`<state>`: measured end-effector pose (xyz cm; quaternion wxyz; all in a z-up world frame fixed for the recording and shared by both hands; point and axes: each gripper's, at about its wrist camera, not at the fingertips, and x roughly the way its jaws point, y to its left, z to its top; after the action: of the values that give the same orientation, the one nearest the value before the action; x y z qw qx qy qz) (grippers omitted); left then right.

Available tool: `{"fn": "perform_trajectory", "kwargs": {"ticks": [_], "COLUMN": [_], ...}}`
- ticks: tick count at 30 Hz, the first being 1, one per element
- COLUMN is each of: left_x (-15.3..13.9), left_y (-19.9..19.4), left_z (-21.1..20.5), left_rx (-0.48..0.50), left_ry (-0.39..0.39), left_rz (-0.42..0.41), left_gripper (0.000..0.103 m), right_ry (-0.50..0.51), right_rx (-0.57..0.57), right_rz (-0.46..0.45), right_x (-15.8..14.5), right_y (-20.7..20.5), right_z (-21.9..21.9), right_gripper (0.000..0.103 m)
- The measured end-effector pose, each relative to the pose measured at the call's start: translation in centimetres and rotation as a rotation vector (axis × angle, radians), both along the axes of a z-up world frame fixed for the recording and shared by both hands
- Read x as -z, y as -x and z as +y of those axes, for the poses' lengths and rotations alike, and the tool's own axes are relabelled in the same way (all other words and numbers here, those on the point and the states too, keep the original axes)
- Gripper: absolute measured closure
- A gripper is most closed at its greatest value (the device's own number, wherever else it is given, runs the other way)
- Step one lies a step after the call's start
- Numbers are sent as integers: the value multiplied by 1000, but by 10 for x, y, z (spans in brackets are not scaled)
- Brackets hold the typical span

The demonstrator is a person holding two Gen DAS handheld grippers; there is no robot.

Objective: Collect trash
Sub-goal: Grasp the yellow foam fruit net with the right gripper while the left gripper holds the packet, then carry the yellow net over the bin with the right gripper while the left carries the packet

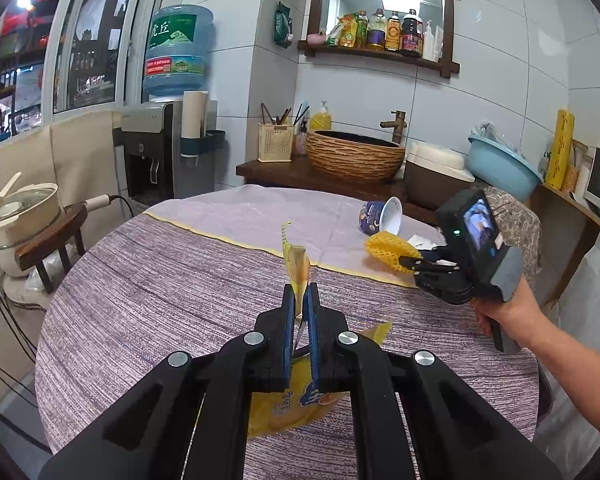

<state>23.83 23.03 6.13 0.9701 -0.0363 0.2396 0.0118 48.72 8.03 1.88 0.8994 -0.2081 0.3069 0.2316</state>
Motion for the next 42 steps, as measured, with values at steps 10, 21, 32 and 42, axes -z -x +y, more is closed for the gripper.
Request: {"fn": "perform_trajectory", "kwargs": {"ticks": [10,21,32,42], "left_x": [-12,-18,-10,3], "left_y": [24,26,6,-8], "left_z": [-33,-104,-186,-263], "left_rx": [48,226,460,651], "left_ry": [4,22,70,86], "left_rz": [-51,-82,-65,-30], "left_gripper": [96,96,96,96], "right_ry": [-275,-393,-377,-383], "right_rx": [-82,70,393,615], "right_rz": [20,-44,-13,179], "right_x": [-49,-60,-9,101], "right_y": [98,182,218,208], "right_z": [-53,-165,-281,-345], "right_gripper": [86,85,85,85]}}
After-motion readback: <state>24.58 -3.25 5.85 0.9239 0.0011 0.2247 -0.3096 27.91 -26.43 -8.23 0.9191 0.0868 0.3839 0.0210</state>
